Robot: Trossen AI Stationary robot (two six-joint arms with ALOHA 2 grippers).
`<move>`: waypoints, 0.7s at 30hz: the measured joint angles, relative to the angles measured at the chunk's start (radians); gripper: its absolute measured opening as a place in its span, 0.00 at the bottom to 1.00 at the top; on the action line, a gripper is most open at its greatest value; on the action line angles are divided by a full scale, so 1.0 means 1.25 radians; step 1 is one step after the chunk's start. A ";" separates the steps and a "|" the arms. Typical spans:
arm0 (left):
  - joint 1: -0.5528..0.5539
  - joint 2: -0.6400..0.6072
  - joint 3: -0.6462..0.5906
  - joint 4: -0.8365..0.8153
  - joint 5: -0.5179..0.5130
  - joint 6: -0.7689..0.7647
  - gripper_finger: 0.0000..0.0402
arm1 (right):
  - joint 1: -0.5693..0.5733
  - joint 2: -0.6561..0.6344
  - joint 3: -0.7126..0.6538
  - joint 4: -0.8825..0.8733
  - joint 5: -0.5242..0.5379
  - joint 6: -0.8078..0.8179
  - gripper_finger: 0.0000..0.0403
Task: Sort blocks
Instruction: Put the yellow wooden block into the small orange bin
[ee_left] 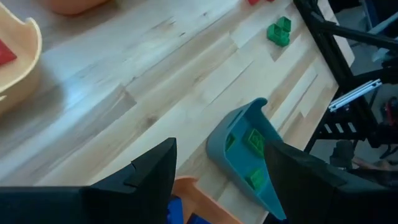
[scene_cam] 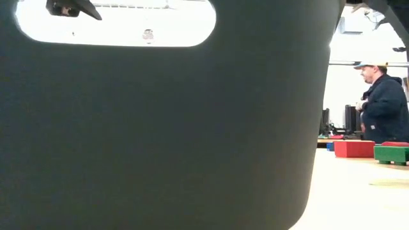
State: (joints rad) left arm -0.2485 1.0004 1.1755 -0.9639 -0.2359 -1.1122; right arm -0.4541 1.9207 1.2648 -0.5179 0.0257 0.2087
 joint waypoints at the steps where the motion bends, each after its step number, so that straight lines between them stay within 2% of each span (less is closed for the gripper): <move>1: 0.000 0.000 0.006 -0.013 0.000 0.001 0.59 | 0.000 0.002 0.000 -0.005 0.000 0.001 0.71; 8: 0.000 0.000 0.018 -0.041 0.001 0.008 0.59 | 0.000 0.003 -0.001 0.003 -0.001 -0.014 0.71; 12: 0.000 0.000 0.018 -0.041 0.001 0.012 0.59 | 0.000 0.019 -0.002 -0.001 -0.001 -0.039 0.67; 16: -0.002 0.000 0.018 -0.041 0.003 0.010 0.59 | 0.002 0.026 -0.001 -0.001 0.002 -0.048 0.53; 21: -0.002 0.000 0.018 -0.038 0.005 0.019 0.59 | 0.002 0.023 -0.001 -0.006 -0.001 -0.076 0.25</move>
State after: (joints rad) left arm -0.2516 1.0004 1.1976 -1.0113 -0.2301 -1.0881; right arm -0.4511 1.9490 1.2636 -0.5260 0.0241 0.1134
